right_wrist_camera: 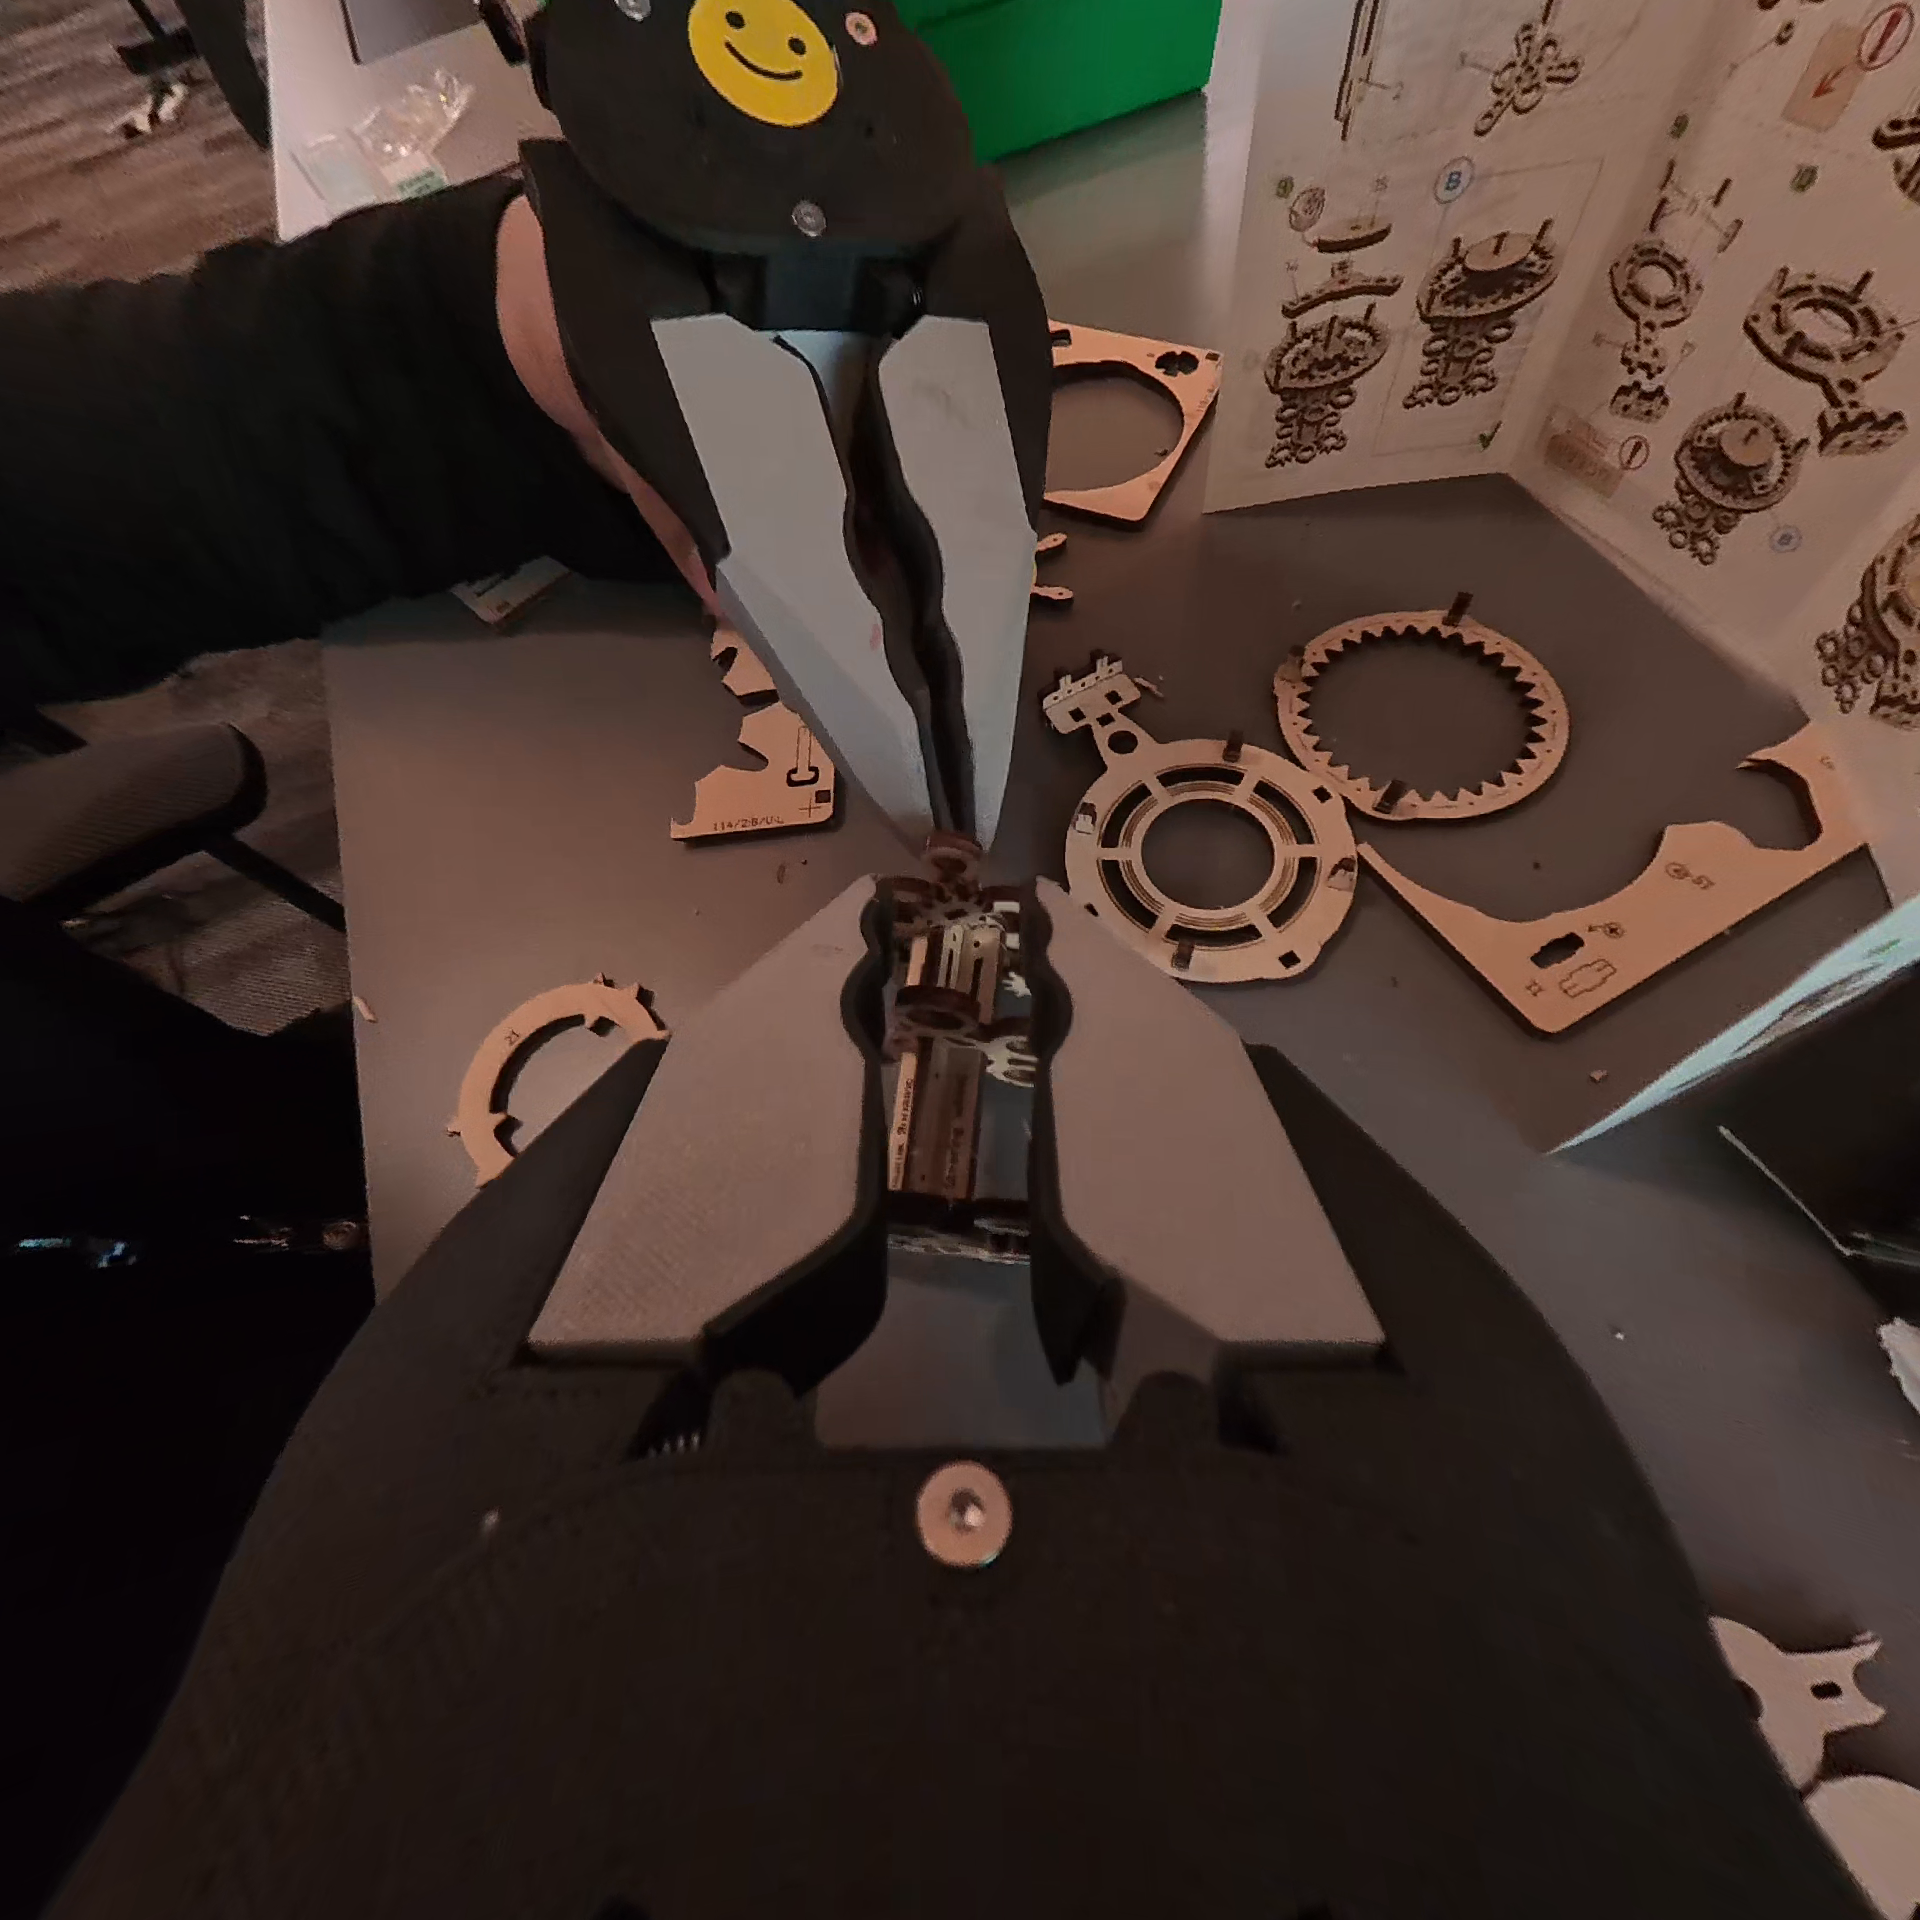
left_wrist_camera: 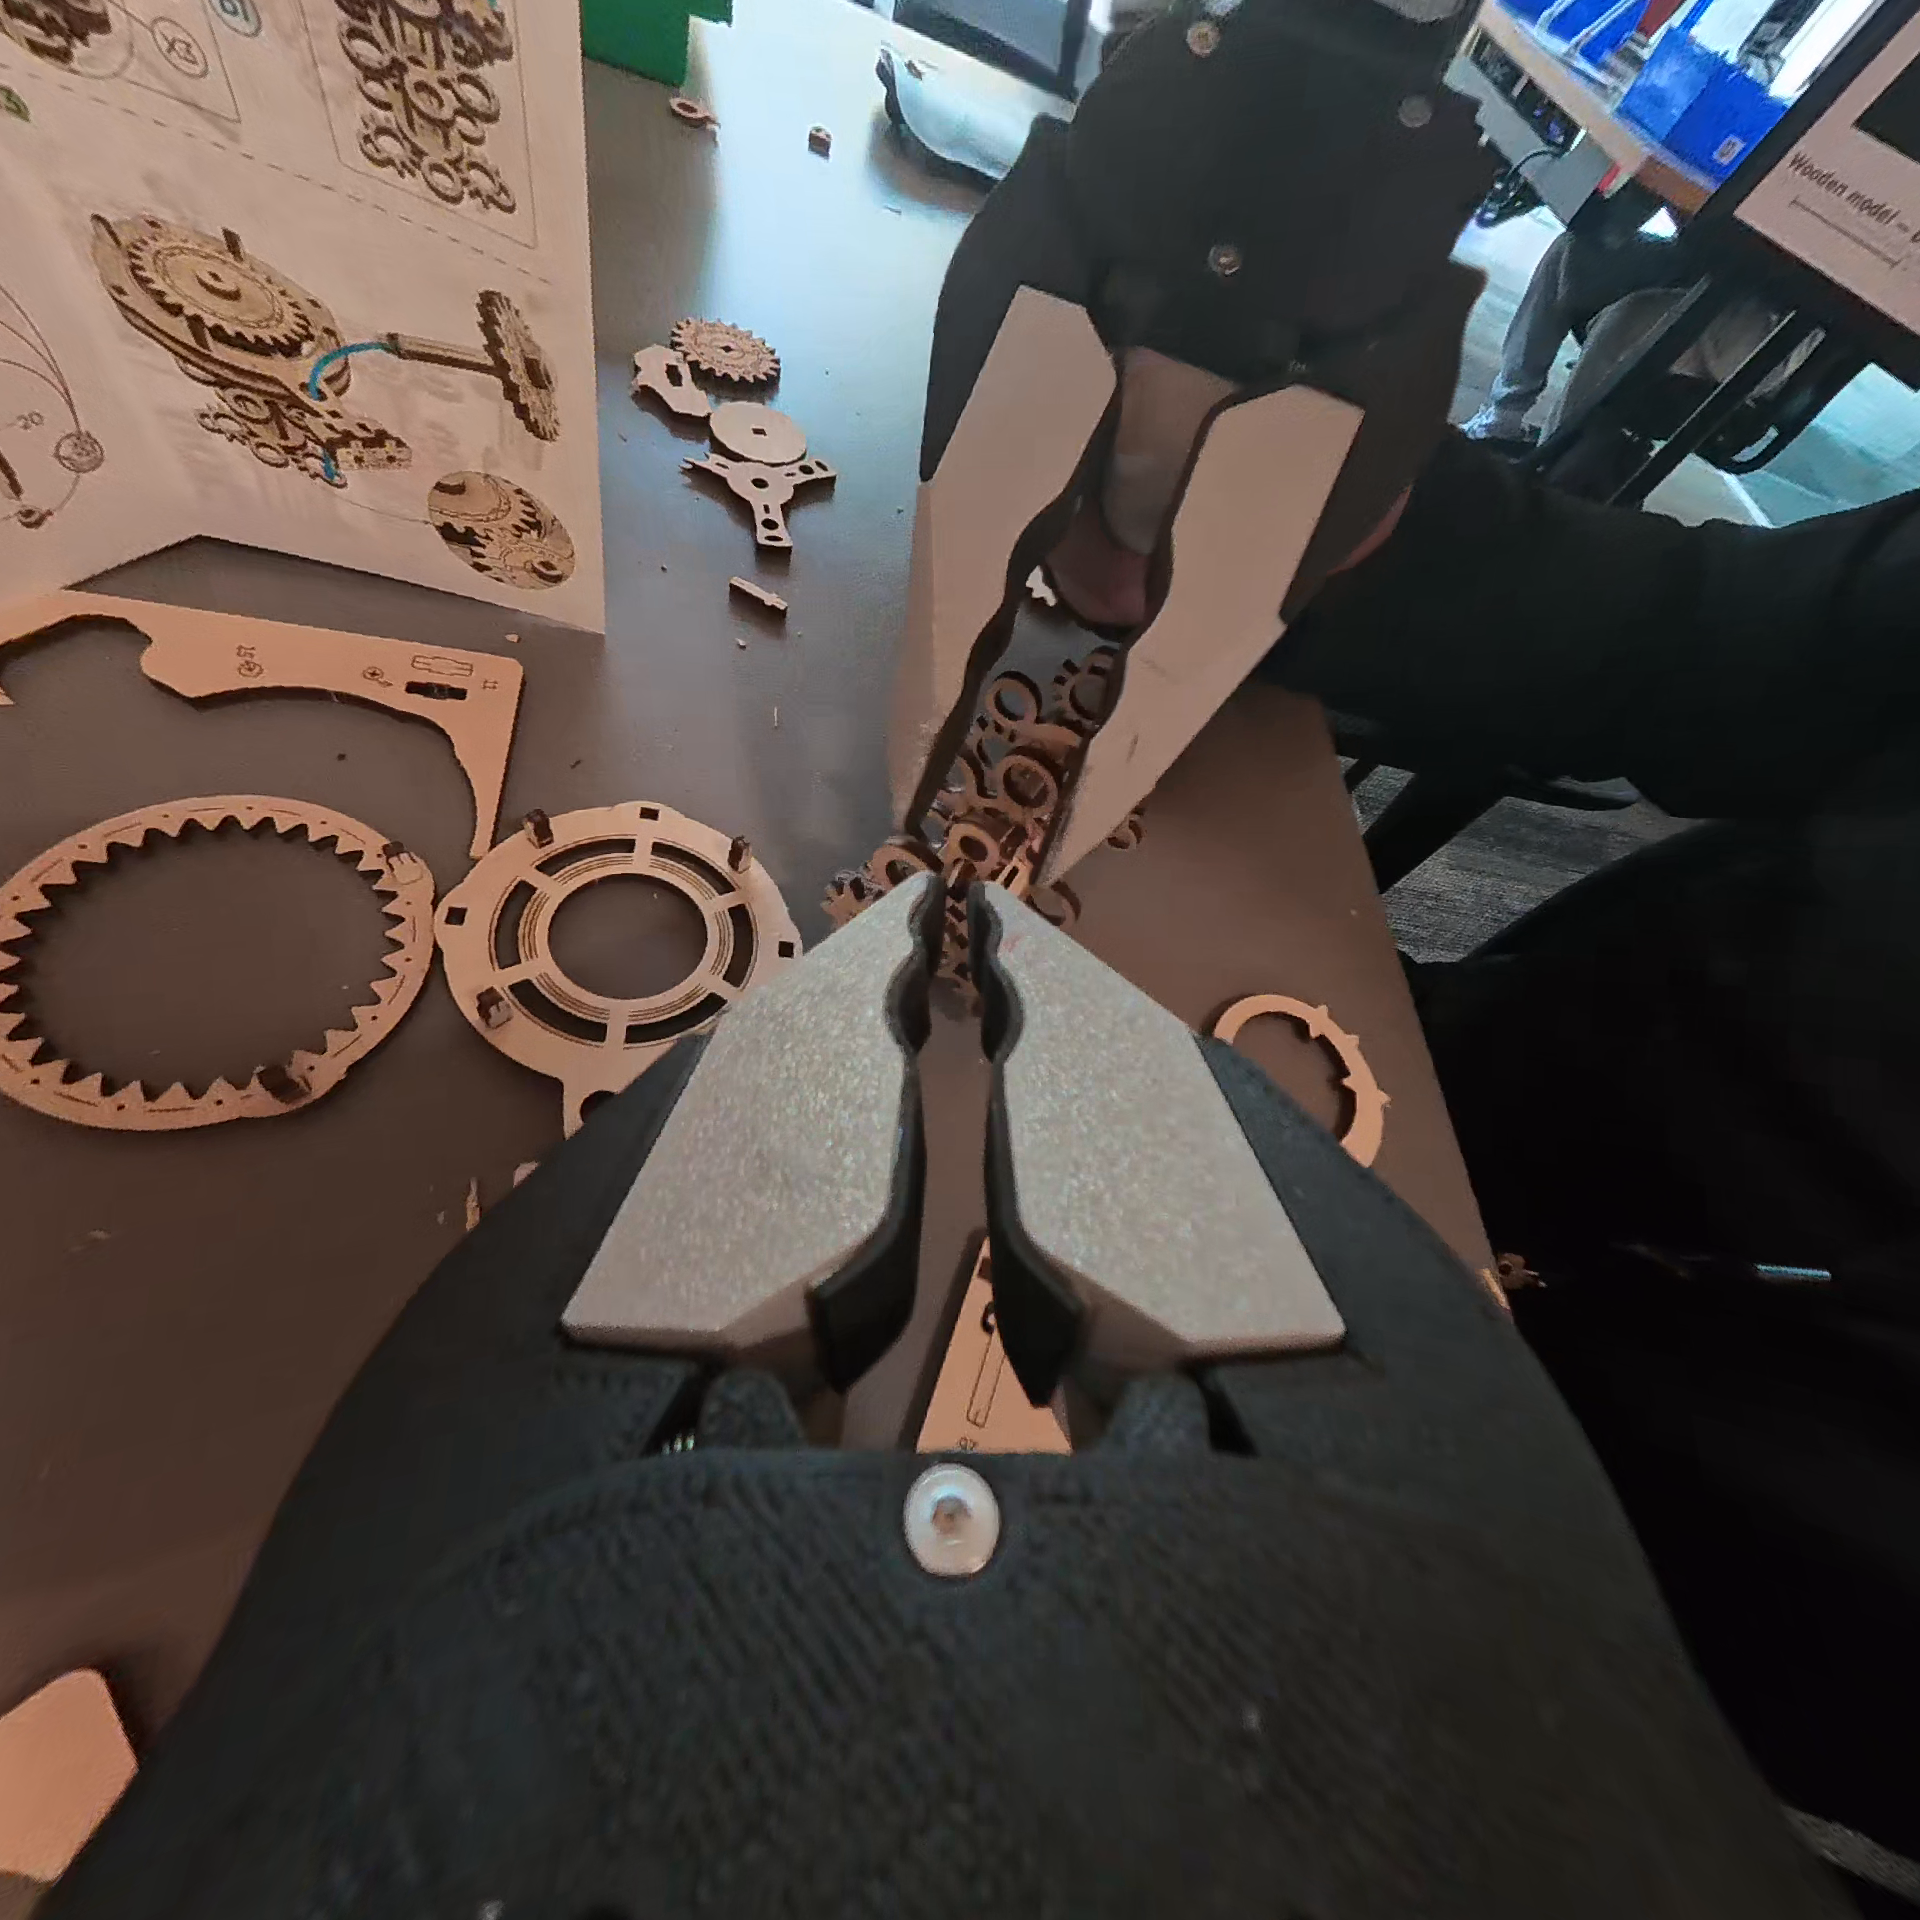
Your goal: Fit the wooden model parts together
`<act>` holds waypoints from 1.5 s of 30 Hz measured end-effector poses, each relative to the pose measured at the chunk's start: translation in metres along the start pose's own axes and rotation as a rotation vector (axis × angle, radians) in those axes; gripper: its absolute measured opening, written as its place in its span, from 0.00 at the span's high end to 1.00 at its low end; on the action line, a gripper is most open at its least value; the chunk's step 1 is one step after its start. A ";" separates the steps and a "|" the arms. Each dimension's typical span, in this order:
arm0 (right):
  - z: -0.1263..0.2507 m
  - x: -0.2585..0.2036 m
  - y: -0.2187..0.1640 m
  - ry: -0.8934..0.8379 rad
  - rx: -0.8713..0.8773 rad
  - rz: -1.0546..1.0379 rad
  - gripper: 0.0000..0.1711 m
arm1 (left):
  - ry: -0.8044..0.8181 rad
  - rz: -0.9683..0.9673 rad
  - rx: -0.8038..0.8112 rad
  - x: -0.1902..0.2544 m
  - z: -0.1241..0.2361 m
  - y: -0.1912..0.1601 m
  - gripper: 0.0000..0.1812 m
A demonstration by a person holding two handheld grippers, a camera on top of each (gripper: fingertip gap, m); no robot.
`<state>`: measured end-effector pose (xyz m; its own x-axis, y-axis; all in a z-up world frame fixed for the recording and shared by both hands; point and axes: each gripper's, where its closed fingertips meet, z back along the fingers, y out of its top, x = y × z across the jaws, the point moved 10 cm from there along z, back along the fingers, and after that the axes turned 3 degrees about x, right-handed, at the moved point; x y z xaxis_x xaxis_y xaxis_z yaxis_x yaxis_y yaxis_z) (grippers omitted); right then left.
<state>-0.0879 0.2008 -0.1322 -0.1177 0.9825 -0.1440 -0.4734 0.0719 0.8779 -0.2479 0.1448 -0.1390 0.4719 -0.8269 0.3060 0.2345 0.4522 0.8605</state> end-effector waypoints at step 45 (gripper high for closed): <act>0.072 0.021 -0.015 0.386 0.260 -0.006 0.95 | 0.074 0.078 -0.058 0.000 -0.005 -0.007 0.98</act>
<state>-0.0204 0.2330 -0.1159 -0.4550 0.8500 -0.2654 -0.2463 0.1663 0.9548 -0.2457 0.1435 -0.1465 0.5512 -0.7626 0.3384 0.2428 0.5347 0.8094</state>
